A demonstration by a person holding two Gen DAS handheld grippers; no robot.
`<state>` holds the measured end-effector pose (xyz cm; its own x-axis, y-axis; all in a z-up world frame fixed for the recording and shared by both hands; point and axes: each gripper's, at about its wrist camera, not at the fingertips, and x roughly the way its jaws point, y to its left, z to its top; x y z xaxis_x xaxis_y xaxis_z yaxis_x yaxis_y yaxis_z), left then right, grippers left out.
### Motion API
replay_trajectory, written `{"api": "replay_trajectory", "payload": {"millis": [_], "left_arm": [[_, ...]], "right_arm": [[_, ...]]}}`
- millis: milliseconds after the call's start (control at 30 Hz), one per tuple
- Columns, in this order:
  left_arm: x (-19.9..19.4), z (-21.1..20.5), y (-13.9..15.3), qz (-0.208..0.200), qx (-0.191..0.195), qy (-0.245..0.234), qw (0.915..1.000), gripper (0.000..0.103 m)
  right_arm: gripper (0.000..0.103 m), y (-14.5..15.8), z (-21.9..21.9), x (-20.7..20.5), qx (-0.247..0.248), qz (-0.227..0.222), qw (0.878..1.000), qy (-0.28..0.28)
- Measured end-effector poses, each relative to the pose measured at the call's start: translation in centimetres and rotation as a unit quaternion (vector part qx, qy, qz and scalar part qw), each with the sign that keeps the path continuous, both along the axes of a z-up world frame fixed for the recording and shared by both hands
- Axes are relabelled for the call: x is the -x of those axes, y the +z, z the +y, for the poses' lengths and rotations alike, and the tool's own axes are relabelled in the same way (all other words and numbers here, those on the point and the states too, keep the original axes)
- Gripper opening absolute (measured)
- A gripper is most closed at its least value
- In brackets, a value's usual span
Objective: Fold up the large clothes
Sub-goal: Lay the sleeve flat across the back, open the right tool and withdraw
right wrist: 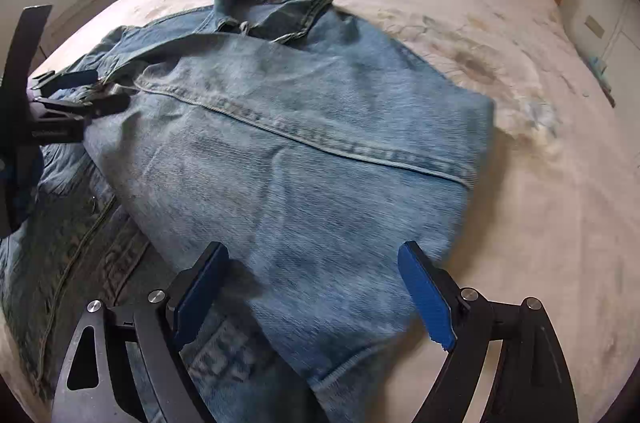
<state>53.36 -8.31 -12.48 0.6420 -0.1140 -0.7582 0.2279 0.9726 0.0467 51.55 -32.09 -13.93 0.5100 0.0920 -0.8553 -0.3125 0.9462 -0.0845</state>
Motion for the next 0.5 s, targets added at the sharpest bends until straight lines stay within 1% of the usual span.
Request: {"api": "replay_trajectory", "payload": {"millis": [67, 167, 267, 333, 367, 400, 433, 467, 500], "left_arm": [[-0.8, -0.5, 0.9, -0.010, 0.005, -0.004, 0.9999, 0.102], [-2.5, -1.7, 0.8, -0.012, -0.009, -0.011, 0.9998, 0.102], [-4.5, -2.6, -0.7, -0.004, -0.030, -0.016, 0.9994, 0.102], [-6.0, -2.1, -2.1, 0.010, -0.036, -0.001, 0.9993, 0.102], [-6.7, -1.5, -3.0, 0.018, -0.041, 0.009, 0.9990, 0.102], [-7.4, -0.4, -3.8, 0.028, -0.036, 0.020, 0.9987, 0.102], [-7.8, 0.7, -4.1, 0.038, -0.013, 0.026, 0.9988, 0.102], [-8.1, 1.6, -4.0, 0.043, 0.005, 0.035, 0.9984, 0.102], [-8.3, 2.5, -3.7, 0.044, 0.015, 0.046, 0.9979, 0.102]], "right_arm": [[0.088, 1.2, 0.2, -0.8, -0.001, -0.019, 1.000, 0.000], [0.088, 2.0, 0.7, -3.5, -0.009, -0.037, 0.999, -0.010], [0.088, 1.5, 1.2, -6.7, -0.026, -0.039, 0.999, -0.026], [0.088, 0.6, 1.2, -8.7, -0.035, -0.028, 0.998, -0.038], [0.088, -0.3, 0.9, -9.6, -0.039, -0.014, 0.998, -0.047], [0.088, -1.0, 0.6, -9.9, -0.038, -0.004, 0.998, -0.052], [0.088, -1.5, 0.3, -10.2, -0.037, 0.003, 0.998, -0.055], [0.088, -1.8, -0.2, -10.2, -0.038, 0.005, 0.998, -0.055], [0.088, -1.8, -0.6, -9.9, -0.037, 0.003, 0.998, -0.056]]}}
